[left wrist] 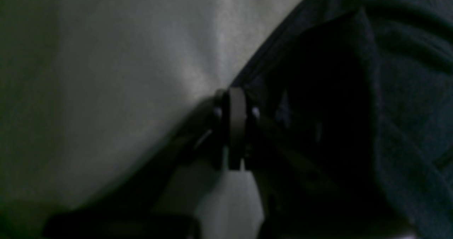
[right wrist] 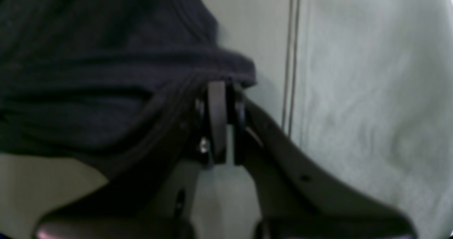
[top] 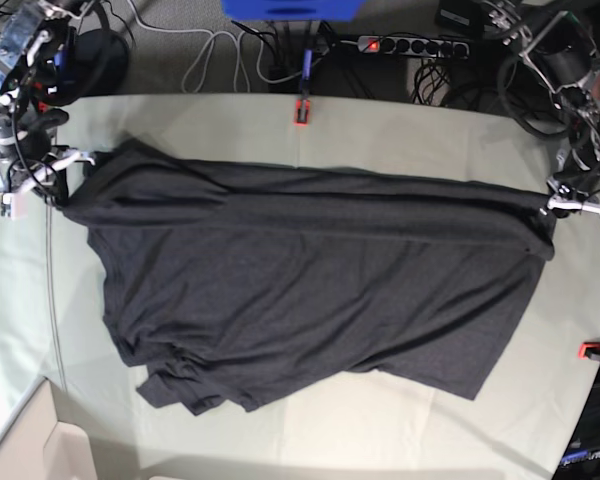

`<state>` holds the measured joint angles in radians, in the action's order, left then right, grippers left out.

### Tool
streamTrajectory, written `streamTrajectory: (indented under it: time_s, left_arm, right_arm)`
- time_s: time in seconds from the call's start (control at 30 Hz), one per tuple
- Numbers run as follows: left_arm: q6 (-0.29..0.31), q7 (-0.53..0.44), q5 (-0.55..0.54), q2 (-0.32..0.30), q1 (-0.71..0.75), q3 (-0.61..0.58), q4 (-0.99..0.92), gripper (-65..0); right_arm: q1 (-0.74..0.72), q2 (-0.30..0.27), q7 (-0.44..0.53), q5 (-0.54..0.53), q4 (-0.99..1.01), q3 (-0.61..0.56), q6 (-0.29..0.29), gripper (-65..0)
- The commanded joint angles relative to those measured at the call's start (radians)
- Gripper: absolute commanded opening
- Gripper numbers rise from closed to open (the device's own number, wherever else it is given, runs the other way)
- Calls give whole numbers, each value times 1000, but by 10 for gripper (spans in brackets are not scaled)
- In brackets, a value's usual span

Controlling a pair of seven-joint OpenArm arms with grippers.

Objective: Layout the t-shirt on the table in an organized manner, then fold the t-shirt properly
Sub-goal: 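Release with the right gripper and regrasp the shirt side further along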

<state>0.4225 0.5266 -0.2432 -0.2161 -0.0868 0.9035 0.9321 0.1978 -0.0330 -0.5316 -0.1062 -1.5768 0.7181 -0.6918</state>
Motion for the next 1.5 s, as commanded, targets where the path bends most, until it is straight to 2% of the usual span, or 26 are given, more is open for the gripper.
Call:
streamTrajectory:
  time_s: [0.0,0.23,0.37,0.47,0.9,1.13,1.27,1.37,1.47]
  left_arm:
    - [-3,11,9,-13,-5,3,12,-650]
    - [-3,11,14,-15,-5,3,12,-650]
    - [-3,13,18,-15,-5,-1,12,-650]
    - [-3,19,18,-15,-5,-1,12,-650]
    - [-3,20,20,-15,-3,-2,12,-650]
    - [-3,20,20,-15,-3,-2,11,-649]
    - [-3,20,20,-15,8,-4,8,-641]
    - [-3,20,20,-15,9,-4,8,-585]
    - [-3,20,20,-15,9,-4,8,-539]
  right_arm:
    - [-13,-6,17,-16,-29,-21,-6,-650]
    - [-65,-3,14,-14,-37,-136,-6,-650]
    - [-130,5,-60,-14,-37,-167,-6,-650]
    - [-183,3,-80,-14,-9,-185,-6,-650]
    - [-350,-2,-80,-14,200,-186,-6,-650]
    - [-377,5,-80,-14,237,-193,-6,-650]
    - [-378,-9,-80,-14,312,-279,-6,-647]
    - [-378,-25,-77,-14,356,-312,-6,-559]
    - [-370,-25,-74,-14,365,-314,-6,-432]
